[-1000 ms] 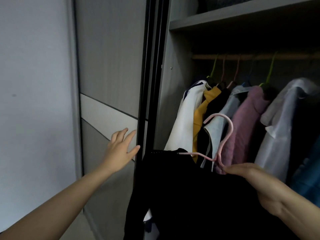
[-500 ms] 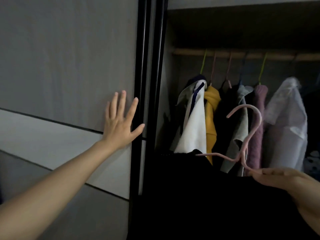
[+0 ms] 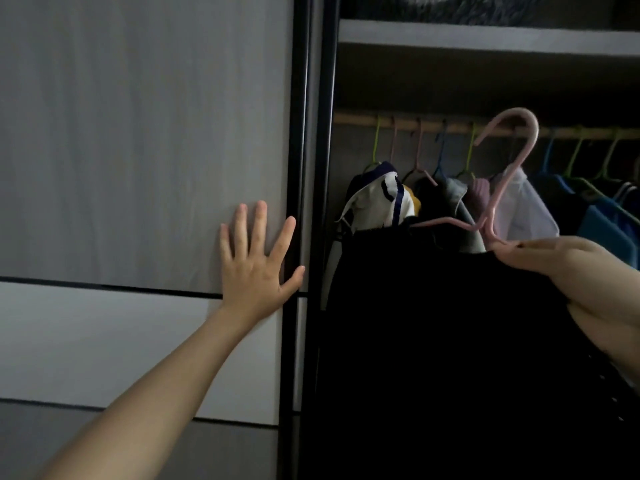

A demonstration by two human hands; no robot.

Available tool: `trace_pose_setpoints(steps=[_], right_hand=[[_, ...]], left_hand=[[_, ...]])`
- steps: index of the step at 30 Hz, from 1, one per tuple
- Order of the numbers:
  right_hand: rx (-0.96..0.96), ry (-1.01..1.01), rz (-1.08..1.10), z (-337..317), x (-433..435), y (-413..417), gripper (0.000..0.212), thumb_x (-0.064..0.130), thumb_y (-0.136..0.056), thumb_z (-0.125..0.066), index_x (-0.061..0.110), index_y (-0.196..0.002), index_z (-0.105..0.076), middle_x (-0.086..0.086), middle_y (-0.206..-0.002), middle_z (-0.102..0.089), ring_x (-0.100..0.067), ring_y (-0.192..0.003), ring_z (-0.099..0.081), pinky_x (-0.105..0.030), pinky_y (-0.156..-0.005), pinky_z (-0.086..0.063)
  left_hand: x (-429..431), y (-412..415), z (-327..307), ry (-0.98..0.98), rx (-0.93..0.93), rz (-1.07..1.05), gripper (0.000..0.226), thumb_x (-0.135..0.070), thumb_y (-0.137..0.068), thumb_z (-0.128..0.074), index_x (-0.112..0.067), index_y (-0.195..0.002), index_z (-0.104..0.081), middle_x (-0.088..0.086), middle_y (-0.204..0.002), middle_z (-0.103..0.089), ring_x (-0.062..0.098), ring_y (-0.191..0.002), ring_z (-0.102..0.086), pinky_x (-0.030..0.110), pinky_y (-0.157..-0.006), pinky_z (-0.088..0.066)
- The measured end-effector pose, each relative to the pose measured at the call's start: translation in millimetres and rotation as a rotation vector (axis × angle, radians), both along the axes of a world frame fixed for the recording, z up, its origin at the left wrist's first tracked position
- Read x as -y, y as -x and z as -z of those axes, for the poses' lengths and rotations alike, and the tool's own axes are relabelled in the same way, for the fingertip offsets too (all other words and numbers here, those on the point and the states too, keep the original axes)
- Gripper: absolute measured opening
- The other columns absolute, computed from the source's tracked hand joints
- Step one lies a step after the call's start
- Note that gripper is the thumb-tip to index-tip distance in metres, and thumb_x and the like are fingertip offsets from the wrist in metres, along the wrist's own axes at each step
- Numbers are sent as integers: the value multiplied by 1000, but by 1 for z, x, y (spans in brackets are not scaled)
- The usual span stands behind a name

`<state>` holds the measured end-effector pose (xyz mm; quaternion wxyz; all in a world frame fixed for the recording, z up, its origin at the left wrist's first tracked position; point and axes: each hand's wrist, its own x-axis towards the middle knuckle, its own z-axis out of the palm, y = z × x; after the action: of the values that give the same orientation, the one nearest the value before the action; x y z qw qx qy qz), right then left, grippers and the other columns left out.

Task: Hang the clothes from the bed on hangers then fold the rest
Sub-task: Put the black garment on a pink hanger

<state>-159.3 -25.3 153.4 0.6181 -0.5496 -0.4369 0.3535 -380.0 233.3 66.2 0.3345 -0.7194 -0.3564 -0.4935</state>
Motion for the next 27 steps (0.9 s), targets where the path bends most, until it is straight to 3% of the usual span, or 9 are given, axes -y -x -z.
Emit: trace_pose_setpoints(steps=[2,5,9,12,16,18,22,25,27], right_hand=[[-132,-7,4,-13,-6,2,26,6,-84,-53,2,-68,-72,-9,-58,-65,-16,-44,-63,-26,-47,-55],[-146,-54,90,-31,-27,16,21,1,-91,-49,5,-74,-61,-7,-53,-63,-13,-42,-61,-22,-43,-53],[157,-105,247,-47,-71,29,14,7,-90,-58,4,-76,-59,2,-43,-58,-1,-33,-52,-11,-39,-43],[296,-127,291,-63,-112,30,15,15,-90,-60,3,-98,-58,-4,-63,-53,3,-29,-45,-7,-40,-34],[309,-125,258,-79,-161,28,19,14,-93,-56,2,-106,-48,-8,-76,-52,-9,-48,-54,-11,-34,-36],[313,-108,222,-83,-184,24,26,11,-95,-52,0,-117,-44,-7,-82,-52,-11,-57,-55,-11,-31,-35],[388,-62,188,-88,-230,14,37,10,-97,-46,-4,-130,-37,-17,-113,-53,-22,-86,-58,-25,-62,-48],[436,-98,188,-93,-266,13,34,6,-94,-46,-6,-125,-41,-19,-105,-54,-24,-77,-59,-33,-64,-49],[446,-112,166,-98,-289,14,34,4,-93,-45,-7,-124,-42,-23,-109,-56,-34,-93,-61,-40,-76,-50]], left_hand=[[-1,0,1,-20,-2,-7,71,-53,-83,-38,-19,-144,-26,27,-146,-33,45,-134,-20,64,-103,-22],[-2,1,1,-43,-6,4,71,-52,-82,-39,-19,-144,-27,26,-147,-31,45,-135,-20,63,-103,-22],[-6,-1,4,-74,11,11,72,-53,-82,-37,-22,-145,-24,20,-149,-20,43,-136,-18,61,-105,-19],[-9,-2,5,-106,16,4,73,-54,-81,-38,-22,-146,-24,20,-150,-20,43,-137,-18,59,-107,-17],[-10,-1,4,-113,-3,-15,69,-56,-84,-36,-21,-144,-28,20,-148,-23,43,-136,-20,57,-107,-16],[-12,7,5,-116,-48,5,63,-56,-92,-24,-21,-144,-27,20,-148,-23,42,-136,-21,55,-106,-17],[-23,34,8,-173,-185,26,51,-46,-99,-16,-22,-144,-20,17,-147,-25,33,-143,-13,51,-105,-21],[-28,45,10,-204,-226,1,51,-45,-100,-17,-21,-144,-20,9,-158,-7,22,-146,-1,51,-106,-21],[-29,46,10,-231,-230,-8,54,-46,-99,-17,-23,-148,-15,2,-159,3,20,-146,0,48,-109,-18]])
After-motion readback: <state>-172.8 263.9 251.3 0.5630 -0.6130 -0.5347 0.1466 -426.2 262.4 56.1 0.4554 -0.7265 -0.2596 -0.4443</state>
